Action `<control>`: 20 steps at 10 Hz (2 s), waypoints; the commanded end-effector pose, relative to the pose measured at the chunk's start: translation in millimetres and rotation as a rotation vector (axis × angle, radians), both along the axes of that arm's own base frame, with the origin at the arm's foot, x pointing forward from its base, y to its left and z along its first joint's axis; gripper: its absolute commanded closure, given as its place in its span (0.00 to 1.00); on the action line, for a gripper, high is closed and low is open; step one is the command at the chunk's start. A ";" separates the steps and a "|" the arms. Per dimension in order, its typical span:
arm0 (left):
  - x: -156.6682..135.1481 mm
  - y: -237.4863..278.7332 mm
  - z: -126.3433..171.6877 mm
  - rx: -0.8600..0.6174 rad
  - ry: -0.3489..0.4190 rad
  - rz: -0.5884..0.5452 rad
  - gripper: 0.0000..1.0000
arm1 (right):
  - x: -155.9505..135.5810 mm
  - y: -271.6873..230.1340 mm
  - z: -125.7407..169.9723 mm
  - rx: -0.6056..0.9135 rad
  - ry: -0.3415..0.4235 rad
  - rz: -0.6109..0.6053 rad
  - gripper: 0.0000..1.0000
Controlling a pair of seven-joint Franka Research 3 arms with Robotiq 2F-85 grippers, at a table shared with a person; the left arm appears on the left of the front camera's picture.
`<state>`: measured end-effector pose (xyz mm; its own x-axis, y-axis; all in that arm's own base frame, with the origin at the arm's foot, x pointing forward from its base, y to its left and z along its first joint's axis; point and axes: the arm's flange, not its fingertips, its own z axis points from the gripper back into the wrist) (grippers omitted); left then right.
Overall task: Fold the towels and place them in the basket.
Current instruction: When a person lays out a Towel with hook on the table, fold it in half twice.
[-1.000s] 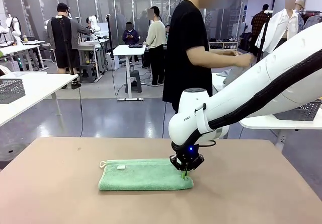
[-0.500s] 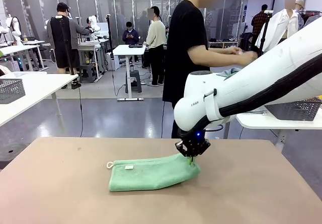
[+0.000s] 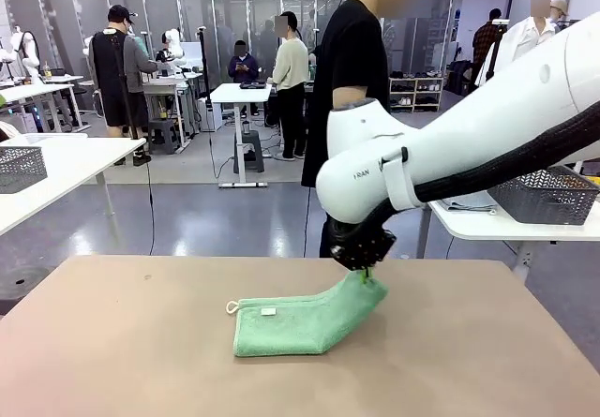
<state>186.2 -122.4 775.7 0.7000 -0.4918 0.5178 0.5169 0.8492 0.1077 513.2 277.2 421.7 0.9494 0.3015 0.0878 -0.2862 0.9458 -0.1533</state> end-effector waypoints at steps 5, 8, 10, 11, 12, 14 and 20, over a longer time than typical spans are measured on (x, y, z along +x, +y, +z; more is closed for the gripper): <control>-0.9 1.3 -2.7 -0.001 0.002 -0.003 0.00 | 6.5 126.9 -14.1 0.103 0.044 0.046 1.00; -0.9 1.3 -2.7 -0.001 0.002 -0.003 0.00 | 11.7 158.9 -40.1 0.113 0.104 -0.001 1.00; -0.9 1.3 -2.7 -0.001 0.002 -0.003 0.00 | 14.7 174.1 -53.3 0.118 0.119 -0.024 1.00; -0.9 1.3 -2.7 -0.001 0.002 -0.003 0.00 | 15.6 178.4 -58.6 0.121 0.134 -0.033 0.85; -0.9 1.3 -2.7 -0.001 0.002 -0.003 0.00 | 16.5 180.7 -62.1 0.129 0.142 -0.043 0.68; -0.9 1.3 -2.7 -0.001 0.002 -0.003 0.00 | 17.5 182.3 -65.3 0.133 0.149 -0.056 0.32; -0.9 1.3 -2.7 -0.001 0.002 -0.003 0.00 | 11.5 177.8 -50.9 0.162 0.144 -0.062 0.00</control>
<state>186.3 -122.3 775.5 0.7004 -0.4916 0.5175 0.5168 0.8493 0.1075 533.7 457.0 364.7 0.9637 0.2668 -0.0028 -0.2665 0.9630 0.0407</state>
